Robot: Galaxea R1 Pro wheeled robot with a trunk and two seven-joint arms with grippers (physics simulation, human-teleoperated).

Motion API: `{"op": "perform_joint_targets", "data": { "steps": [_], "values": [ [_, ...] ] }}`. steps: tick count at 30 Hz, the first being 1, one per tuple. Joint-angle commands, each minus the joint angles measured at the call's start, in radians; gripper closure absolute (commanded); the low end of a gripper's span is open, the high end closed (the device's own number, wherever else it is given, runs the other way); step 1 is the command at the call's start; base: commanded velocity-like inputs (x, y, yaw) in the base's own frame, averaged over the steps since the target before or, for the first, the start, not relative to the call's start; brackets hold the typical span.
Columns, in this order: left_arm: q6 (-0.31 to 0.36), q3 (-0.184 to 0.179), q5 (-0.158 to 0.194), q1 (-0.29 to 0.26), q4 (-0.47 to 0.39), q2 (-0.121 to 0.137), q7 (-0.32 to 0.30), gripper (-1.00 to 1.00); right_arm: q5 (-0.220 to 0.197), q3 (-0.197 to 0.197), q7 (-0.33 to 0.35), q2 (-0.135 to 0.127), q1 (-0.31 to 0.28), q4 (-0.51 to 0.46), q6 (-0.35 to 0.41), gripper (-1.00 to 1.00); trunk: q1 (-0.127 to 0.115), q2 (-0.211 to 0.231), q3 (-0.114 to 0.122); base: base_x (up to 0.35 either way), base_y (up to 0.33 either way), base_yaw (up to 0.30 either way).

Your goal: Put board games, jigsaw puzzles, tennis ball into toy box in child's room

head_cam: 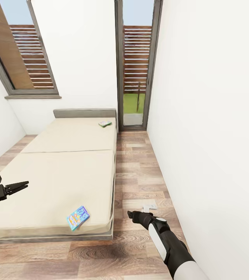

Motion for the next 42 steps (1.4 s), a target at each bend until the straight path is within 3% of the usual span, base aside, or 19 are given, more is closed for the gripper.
{"op": "perform_joint_targets", "data": {
  "steps": [1,42],
  "values": [
    [0.011,0.001,-0.002,-0.001,0.0,0.0,-0.005,-1.0,-0.002,0.0,0.001,0.0,0.0,-0.001,0.005,-1.0,0.0,-0.001,0.001,0.0,0.0,0.0],
    [0.009,0.002,-0.002,-0.001,0.0,0.001,-0.006,-1.0,0.001,0.0,0.001,0.0,0.0,-0.001,0.004,-1.0,0.0,-0.001,0.069,0.0,0.0,0.0]
  ]
}}
